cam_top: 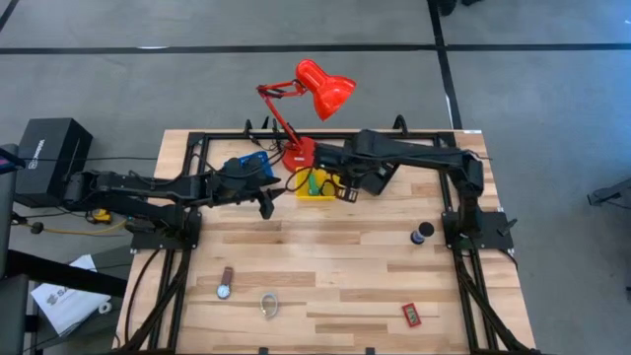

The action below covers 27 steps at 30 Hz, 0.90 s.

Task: Pick & Place Office items
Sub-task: Put the black digital clock into the black bin

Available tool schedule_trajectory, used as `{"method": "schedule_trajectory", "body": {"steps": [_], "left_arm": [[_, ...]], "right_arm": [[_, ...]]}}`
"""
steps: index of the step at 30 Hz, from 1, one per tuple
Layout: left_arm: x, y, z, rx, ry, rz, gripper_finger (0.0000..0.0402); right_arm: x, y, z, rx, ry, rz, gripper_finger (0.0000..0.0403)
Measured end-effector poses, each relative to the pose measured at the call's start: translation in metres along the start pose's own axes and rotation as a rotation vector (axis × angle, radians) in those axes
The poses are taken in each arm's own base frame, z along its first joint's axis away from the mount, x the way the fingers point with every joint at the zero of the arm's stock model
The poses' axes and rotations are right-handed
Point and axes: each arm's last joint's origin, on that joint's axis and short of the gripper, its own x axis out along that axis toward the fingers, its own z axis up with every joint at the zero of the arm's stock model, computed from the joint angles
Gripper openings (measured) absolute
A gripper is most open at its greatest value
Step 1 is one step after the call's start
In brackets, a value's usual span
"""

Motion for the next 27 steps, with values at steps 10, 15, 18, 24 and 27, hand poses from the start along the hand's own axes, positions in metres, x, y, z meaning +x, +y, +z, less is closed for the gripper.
{"method": "schedule_trajectory", "body": {"steps": [10, 15, 18, 24, 27], "left_arm": [[0.0, -0.001, 0.005, -0.013, -0.046, -0.013, 0.0167], [0.0, -0.001, 0.005, -0.013, -0.047, -0.013, 0.0167], [0.0, -0.001, 0.005, -0.013, -0.048, -0.013, 0.0167], [0.0, -0.002, 0.006, -0.019, -0.064, -0.018, 0.0167], [0.0, -0.002, 0.008, -0.024, -0.079, -0.022, 0.0167]], "right_arm": [[-0.069, 0.003, -0.044, -0.001, -0.232, 0.047, 0.0141], [-0.048, 0.004, -0.079, 0.011, -0.248, 0.103, 0.0143], [-0.028, 0.002, -0.101, 0.065, -0.248, 0.121, 0.0144], [0.015, -0.007, -0.133, 0.165, -0.303, 0.151, 0.0144], [0.041, -0.014, -0.142, 0.227, -0.304, 0.149, 0.0146]]}}
